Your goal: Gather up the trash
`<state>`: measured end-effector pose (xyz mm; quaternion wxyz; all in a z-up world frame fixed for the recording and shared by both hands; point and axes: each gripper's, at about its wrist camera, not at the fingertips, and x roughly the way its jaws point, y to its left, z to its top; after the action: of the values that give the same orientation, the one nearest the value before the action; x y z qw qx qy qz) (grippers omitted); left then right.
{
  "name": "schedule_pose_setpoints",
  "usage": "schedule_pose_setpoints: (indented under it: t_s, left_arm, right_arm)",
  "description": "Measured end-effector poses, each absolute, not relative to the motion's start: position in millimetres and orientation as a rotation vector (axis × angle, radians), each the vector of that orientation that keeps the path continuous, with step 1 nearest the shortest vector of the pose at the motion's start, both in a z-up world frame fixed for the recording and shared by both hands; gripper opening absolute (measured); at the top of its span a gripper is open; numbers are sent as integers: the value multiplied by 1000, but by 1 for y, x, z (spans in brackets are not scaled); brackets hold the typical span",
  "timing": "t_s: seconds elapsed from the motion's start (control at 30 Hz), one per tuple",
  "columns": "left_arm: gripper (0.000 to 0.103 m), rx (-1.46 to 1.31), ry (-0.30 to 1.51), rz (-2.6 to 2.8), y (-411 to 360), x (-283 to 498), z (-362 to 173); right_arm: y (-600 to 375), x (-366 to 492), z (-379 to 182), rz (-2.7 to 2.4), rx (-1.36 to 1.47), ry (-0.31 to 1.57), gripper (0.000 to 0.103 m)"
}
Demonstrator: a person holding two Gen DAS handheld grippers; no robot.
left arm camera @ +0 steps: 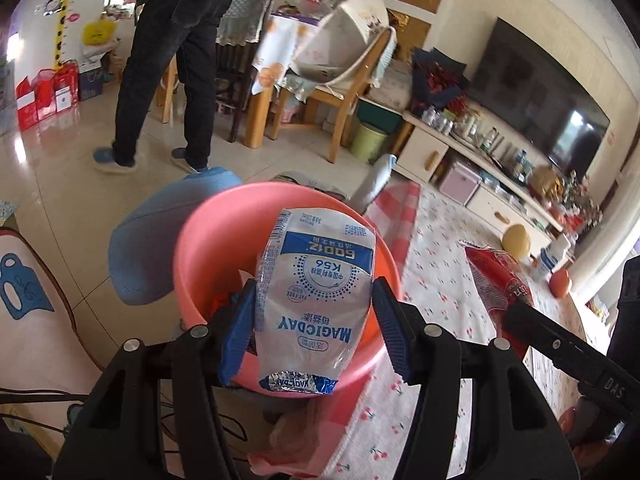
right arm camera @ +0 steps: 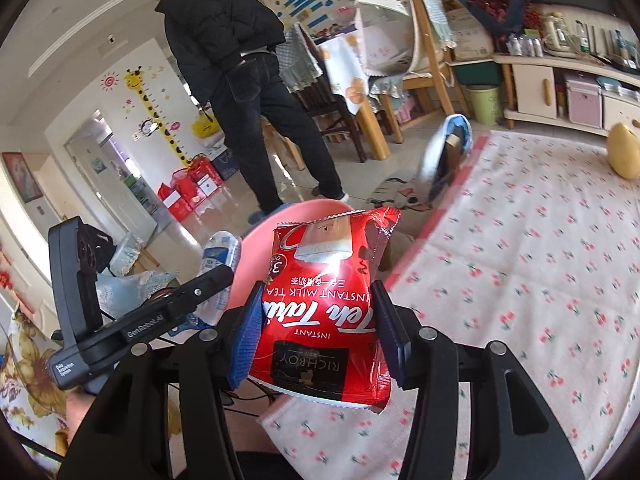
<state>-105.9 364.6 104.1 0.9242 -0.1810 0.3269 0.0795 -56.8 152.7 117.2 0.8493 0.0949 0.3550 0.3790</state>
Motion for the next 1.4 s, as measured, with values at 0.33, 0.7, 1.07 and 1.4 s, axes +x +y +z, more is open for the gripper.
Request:
schedule_pose_setpoints:
  t_s: [0.33,0.7,1.07,1.4]
  left_arm:
    - [59,-381,667,196,388,-81,82]
    - [83,-286,706,245,387,-62,59]
    - [99,-260,580,268,376,-92,80]
    - [99,-186,538,247,321,-110,116]
  right_arm:
    - [204,-30,117,836,176,736,53]
    - [204,-9,99,778,223,755,78]
    - [146,-47,97,595,100,703,92]
    - [78,-82,108,505,101,634,92]
